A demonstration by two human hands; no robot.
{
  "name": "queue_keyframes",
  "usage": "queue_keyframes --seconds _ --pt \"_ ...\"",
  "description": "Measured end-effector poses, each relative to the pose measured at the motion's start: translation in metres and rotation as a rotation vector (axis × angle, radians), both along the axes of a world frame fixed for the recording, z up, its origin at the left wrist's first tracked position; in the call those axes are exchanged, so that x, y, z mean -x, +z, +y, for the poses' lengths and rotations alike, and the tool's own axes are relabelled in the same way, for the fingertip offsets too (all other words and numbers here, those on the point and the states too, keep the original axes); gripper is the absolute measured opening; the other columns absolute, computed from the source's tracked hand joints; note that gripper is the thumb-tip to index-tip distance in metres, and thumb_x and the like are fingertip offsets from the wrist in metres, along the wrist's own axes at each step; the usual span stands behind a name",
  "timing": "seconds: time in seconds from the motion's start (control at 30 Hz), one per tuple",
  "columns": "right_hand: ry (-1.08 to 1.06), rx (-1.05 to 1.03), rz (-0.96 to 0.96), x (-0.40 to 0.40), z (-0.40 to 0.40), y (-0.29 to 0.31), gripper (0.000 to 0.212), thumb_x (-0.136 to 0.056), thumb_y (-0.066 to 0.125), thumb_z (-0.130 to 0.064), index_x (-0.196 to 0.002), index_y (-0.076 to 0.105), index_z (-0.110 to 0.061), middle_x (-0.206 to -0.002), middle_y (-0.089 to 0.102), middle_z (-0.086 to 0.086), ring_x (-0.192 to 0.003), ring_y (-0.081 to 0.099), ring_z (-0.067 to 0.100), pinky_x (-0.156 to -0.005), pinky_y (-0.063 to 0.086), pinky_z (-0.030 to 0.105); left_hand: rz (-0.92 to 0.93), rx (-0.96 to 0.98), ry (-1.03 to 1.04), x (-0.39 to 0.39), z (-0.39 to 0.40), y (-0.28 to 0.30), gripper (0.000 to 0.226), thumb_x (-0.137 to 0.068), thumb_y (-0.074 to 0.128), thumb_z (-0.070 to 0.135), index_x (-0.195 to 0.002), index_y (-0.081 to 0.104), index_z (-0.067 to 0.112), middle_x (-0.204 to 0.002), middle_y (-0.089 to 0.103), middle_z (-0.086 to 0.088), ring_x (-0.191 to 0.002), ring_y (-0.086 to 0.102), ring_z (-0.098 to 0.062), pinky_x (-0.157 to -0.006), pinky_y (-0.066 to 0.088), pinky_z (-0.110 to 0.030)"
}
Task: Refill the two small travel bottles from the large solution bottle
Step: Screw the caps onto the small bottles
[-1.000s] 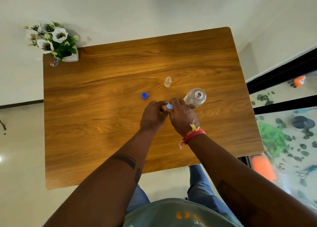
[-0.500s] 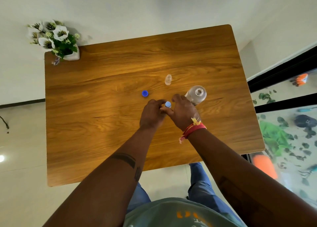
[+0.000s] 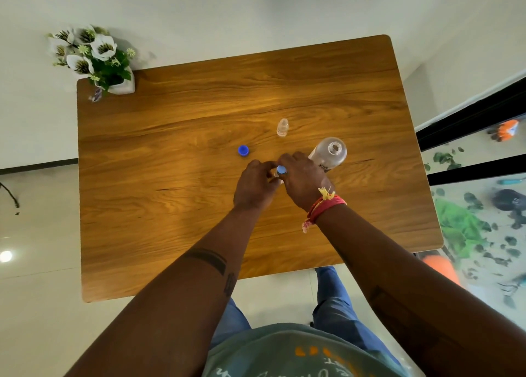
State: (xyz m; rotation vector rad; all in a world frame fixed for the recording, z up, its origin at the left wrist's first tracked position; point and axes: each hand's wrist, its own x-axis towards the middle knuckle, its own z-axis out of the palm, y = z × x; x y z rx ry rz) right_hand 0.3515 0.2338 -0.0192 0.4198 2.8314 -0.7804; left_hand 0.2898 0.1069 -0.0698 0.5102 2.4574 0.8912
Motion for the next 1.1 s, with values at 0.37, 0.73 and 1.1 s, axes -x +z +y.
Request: queue_keyframes --seconds 0.37,0.73,1.1 --pt "-0.050 -0.024 -0.045 0.001 -0.002 0.002 0.025 -0.098 0.056 -0.032 -0.111 0.055 -0.011 -0.102 0.060 0.011 -0.087 0.064 0.031 -0.065 0.044 0.036 0.022 0.029 -0.020 -0.001 0.000 0.000 0.032 -0.089 0.069 0.029 -0.120 0.070 0.032 -0.096 0.055 0.004 -0.084 0.058 -0.013 -0.073 0.049 -0.031" --pt "-0.022 -0.005 -0.015 0.002 -0.005 -0.006 0.016 -0.098 0.054 -0.023 -0.112 0.054 -0.014 -0.105 0.062 0.010 -0.091 0.065 0.031 -0.072 0.054 0.042 0.036 0.003 0.005 -0.003 0.000 0.000 0.033 -0.086 0.070 0.024 -0.119 0.070 0.031 -0.095 0.056 0.002 -0.087 0.059 -0.014 -0.072 0.048 -0.030" --pt "-0.131 0.140 0.083 -0.020 -0.020 0.001 0.042 -0.098 0.061 -0.025 -0.136 0.047 -0.016 -0.113 0.068 0.017 -0.098 0.066 0.032 -0.071 0.043 0.031 0.030 0.005 -0.082 -0.004 -0.025 0.018 0.063 -0.085 0.073 0.018 -0.142 0.048 0.024 -0.106 0.059 0.000 -0.101 0.059 -0.019 -0.087 0.051 -0.039"
